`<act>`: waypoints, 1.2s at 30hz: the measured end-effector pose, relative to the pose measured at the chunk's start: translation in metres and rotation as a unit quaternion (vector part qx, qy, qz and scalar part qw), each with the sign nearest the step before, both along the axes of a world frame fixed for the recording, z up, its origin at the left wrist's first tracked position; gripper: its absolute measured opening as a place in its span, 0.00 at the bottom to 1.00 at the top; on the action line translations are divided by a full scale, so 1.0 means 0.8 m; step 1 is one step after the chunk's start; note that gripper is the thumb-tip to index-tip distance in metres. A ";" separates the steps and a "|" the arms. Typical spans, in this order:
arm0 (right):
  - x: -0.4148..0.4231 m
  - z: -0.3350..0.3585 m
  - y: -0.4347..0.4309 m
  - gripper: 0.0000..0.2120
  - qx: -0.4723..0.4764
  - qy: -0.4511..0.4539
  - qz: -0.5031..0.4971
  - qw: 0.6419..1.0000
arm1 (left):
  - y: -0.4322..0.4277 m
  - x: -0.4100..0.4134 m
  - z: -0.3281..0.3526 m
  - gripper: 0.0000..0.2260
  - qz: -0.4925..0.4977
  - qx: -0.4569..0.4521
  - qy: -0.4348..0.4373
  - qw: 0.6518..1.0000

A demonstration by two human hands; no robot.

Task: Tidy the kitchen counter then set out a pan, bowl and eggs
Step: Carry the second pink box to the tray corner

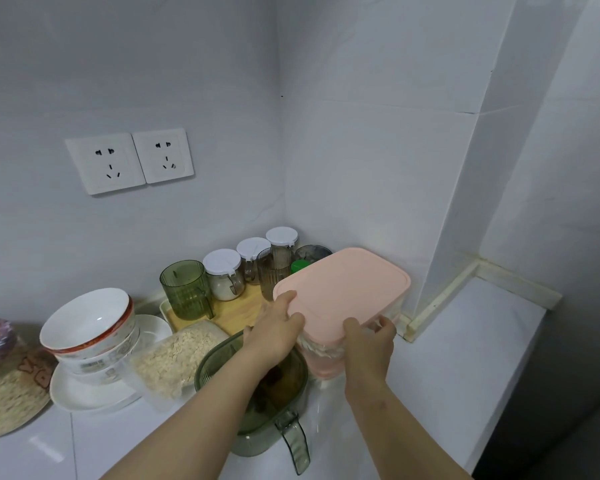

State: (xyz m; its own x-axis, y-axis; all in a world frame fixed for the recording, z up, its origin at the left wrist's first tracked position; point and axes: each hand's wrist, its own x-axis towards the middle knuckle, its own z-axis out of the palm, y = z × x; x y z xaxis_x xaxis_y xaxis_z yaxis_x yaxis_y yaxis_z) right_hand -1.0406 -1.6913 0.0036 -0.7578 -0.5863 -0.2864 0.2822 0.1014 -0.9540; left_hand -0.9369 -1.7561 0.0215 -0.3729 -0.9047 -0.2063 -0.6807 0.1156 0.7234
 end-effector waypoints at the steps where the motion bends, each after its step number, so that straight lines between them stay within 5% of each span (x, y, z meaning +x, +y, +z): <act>1: -0.002 0.001 0.000 0.27 -0.006 -0.006 0.003 1.000 | 0.001 0.001 -0.001 0.27 -0.002 0.004 0.014 1.000; 5: -0.005 0.002 -0.002 0.29 -0.015 -0.033 0.014 0.999 | 0.006 0.002 -0.009 0.24 -0.003 0.000 0.015 1.000; 10: -0.006 0.003 -0.003 0.28 -0.019 -0.043 0.009 0.999 | 0.007 -0.001 -0.007 0.35 -0.011 0.040 0.042 0.998; 17: -0.014 0.004 -0.010 0.27 -0.023 -0.053 -0.006 0.998 | 0.008 -0.010 -0.003 0.35 -0.016 0.043 0.043 0.998; 36: 0.002 0.027 0.011 0.26 0.028 -0.054 0.060 0.996 | 0.003 -0.011 0.006 0.24 0.011 0.065 0.104 0.992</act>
